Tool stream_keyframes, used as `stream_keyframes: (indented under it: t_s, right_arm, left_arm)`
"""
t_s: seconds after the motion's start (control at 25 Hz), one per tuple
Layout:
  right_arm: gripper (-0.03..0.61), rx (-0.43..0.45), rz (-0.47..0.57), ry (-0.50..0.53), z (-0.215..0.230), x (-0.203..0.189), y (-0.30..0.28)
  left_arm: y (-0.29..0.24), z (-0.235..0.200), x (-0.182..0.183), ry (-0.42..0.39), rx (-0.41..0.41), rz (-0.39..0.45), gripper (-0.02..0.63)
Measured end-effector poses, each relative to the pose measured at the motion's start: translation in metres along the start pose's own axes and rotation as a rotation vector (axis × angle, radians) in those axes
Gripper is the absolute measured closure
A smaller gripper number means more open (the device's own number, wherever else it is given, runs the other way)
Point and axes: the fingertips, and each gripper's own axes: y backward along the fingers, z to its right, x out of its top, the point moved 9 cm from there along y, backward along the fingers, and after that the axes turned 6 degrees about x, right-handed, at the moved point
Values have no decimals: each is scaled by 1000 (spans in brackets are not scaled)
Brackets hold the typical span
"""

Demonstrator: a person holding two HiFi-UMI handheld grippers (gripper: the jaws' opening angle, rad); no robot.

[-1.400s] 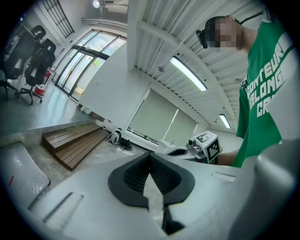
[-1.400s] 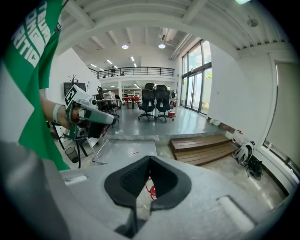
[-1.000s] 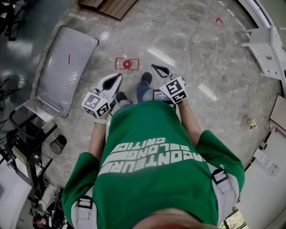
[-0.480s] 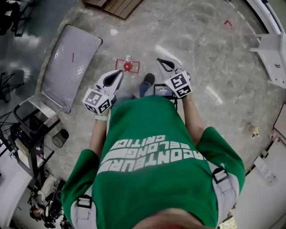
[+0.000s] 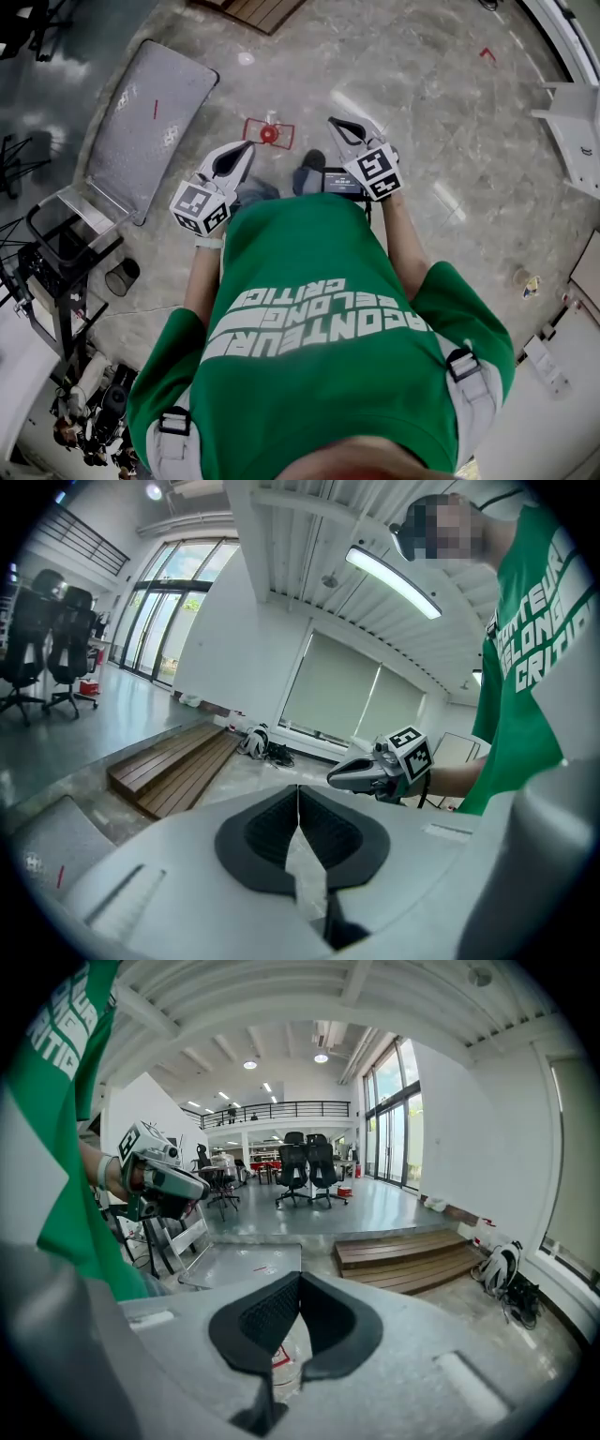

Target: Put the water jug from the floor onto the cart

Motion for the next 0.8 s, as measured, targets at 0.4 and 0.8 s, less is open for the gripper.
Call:
stream_keyframes:
  t_s: [0.4,0.8]
  right_arm:
    - [584,-21,-57,-16,-3,3,-31]
    - [584,-21,-145,-47,-17,-8,-78]
  left_arm:
    - [0,-50,-7,-19,-52,-68,595]
    - [-10,-98,-41,-22,-94,-190,553]
